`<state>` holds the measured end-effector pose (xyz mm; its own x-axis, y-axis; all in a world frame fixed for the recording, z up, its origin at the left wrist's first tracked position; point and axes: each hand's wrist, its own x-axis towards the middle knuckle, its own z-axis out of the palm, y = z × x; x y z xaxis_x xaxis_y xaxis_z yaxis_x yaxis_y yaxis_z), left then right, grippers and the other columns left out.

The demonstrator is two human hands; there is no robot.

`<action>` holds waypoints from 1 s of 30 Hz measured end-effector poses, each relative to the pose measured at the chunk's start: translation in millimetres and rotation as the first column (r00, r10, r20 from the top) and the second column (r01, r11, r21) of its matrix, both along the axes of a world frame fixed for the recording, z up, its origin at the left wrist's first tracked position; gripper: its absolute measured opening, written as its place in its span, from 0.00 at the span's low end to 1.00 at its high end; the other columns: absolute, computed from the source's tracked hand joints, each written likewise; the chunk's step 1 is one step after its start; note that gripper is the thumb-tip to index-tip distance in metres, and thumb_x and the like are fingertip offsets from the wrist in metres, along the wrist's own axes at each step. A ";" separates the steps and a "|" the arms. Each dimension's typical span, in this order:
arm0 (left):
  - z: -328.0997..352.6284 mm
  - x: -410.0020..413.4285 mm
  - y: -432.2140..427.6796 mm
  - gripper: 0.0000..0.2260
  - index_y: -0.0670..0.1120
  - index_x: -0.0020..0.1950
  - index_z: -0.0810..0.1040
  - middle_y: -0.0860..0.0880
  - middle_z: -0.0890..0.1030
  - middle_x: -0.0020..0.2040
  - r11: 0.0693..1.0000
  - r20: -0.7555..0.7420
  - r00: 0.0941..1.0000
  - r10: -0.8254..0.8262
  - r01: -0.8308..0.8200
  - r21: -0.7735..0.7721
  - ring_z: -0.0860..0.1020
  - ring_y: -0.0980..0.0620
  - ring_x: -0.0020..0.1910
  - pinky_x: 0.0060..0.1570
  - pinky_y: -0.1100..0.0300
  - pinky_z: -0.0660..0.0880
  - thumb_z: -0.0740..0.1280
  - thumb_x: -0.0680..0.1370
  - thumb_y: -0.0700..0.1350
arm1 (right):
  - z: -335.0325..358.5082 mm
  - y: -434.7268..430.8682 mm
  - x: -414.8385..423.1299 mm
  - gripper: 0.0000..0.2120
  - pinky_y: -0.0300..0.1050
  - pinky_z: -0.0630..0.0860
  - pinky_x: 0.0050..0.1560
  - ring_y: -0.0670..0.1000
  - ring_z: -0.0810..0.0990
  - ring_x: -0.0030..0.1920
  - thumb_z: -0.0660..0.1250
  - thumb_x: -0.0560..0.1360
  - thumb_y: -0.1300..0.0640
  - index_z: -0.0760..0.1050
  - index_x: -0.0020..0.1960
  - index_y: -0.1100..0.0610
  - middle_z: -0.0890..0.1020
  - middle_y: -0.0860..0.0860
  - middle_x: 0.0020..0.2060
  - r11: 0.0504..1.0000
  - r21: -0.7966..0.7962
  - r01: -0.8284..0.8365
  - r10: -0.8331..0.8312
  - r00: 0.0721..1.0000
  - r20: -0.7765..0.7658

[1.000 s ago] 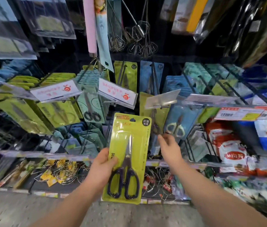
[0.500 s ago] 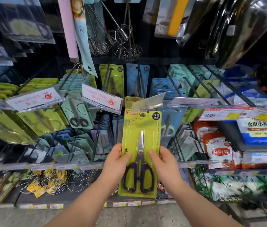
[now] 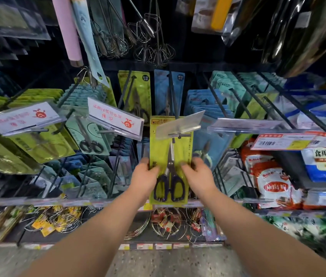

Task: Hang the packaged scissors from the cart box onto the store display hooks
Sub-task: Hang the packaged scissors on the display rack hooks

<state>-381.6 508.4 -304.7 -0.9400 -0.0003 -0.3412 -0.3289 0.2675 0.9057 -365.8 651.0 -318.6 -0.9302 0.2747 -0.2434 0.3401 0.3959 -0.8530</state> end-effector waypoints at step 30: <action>63.3 66.5 12.8 0.33 0.49 0.78 0.47 0.46 0.52 0.78 0.158 0.052 0.571 -0.820 0.311 -0.937 0.50 0.41 0.77 0.73 0.41 0.52 0.54 0.78 0.63 | 74.0 35.5 138.2 0.30 0.60 0.53 0.73 0.57 0.51 0.76 0.55 0.77 0.40 0.53 0.75 0.50 0.54 0.51 0.76 0.586 0.774 -0.242 0.032 0.961 0.276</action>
